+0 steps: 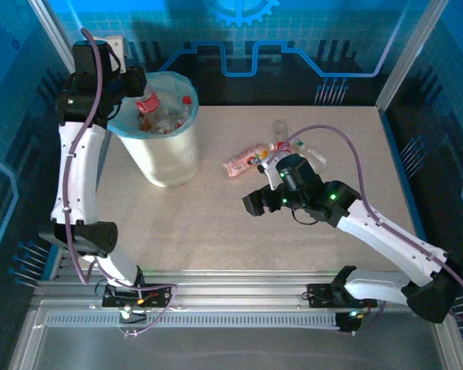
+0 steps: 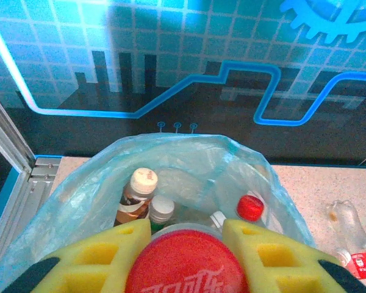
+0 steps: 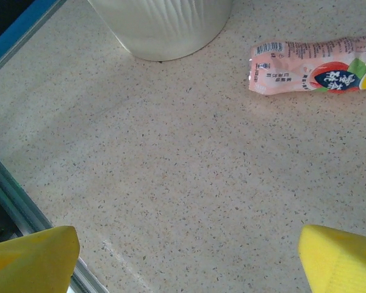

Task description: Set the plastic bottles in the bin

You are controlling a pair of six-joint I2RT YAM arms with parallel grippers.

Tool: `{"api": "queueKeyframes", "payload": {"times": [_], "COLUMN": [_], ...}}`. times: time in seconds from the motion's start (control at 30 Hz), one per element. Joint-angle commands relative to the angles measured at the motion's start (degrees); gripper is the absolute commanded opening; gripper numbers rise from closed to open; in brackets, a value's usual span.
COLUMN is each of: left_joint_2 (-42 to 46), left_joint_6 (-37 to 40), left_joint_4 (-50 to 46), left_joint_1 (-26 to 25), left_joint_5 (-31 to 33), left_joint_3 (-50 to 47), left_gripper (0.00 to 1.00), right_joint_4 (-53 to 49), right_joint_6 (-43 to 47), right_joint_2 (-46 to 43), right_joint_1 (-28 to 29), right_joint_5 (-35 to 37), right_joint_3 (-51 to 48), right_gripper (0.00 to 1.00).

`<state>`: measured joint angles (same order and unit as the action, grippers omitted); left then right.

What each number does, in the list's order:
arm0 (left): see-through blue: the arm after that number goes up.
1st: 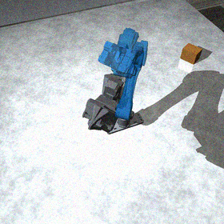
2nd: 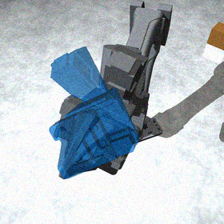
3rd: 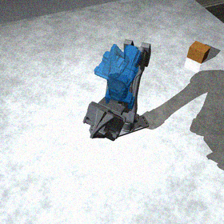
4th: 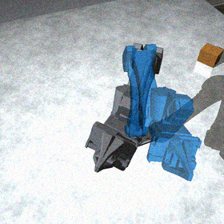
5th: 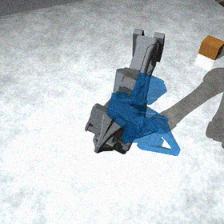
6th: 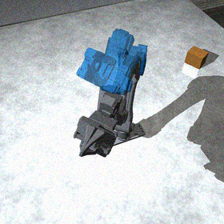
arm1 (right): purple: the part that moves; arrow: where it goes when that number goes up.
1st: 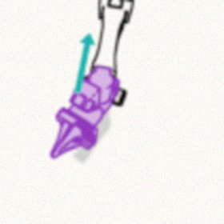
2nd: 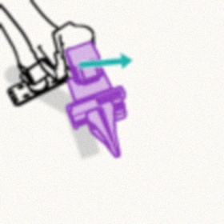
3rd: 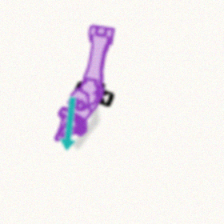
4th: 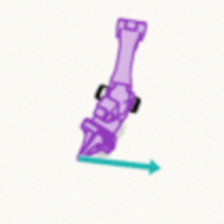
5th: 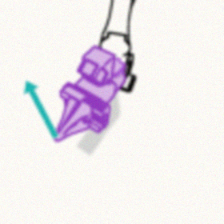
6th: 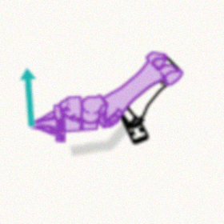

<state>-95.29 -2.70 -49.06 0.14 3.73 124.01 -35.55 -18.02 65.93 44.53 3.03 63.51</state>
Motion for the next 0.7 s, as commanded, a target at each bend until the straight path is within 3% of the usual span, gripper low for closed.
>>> {"api": "queueKeyframes", "payload": {"times": [0.0, 0.07, 0.3, 0.53, 0.67], "left_joint_2": [-0.2, 0.0, 1.1, 1.8, 3.0], "left_joint_6": [3.9, 3.9, -1.8, -9.1, -10.5], "left_joint_4": [-7.0, -6.2, -1.5, 3.2, 4.9], "left_joint_1": [0.1, -0.6, -1.2, -1.1, -1.1], "left_joint_5": [5.0, 4.6, -9.7, -15.8, -14.8], "left_joint_3": [-2.1, -4.2, -11.2, -8.9, -8.1], "left_gripper": [0.0, 0.0, 0.0, 0.0, 0.0], "right_joint_4": [-0.5, -0.7, -0.7, -1.2, -1.3], "right_joint_6": [-0.3, -0.2, -0.7, -0.3, -0.4], "right_joint_2": [0.8, 1.2, 2.2, 3.1, 3.3], "right_joint_1": [1.4, 1.8, 2.7, 3.7, 3.9], "right_joint_5": [0.6, 0.6, 1.0, 1.6, 1.6], "right_joint_3": [2.3, 2.3, 1.8, 2.2, 2.0], "right_gripper": [0.93, 0.93, 0.93, 0.93, 0.93]}}
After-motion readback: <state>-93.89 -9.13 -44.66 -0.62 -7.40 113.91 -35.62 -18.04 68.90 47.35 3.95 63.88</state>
